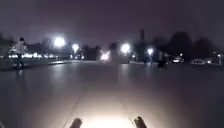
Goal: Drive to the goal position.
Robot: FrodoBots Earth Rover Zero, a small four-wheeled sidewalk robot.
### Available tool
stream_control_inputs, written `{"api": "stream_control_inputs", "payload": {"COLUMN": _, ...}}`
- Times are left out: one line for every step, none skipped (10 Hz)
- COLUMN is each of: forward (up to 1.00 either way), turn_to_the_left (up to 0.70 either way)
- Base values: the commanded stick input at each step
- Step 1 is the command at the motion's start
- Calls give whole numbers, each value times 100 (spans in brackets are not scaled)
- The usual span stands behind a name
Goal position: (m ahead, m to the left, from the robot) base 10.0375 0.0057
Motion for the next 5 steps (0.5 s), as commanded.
{"api": "stream_control_inputs", "payload": {"forward": 100, "turn_to_the_left": 0}}
{"api": "stream_control_inputs", "payload": {"forward": 100, "turn_to_the_left": 0}}
{"api": "stream_control_inputs", "payload": {"forward": 100, "turn_to_the_left": -5}}
{"api": "stream_control_inputs", "payload": {"forward": 100, "turn_to_the_left": -16}}
{"api": "stream_control_inputs", "payload": {"forward": 100, "turn_to_the_left": -28}}
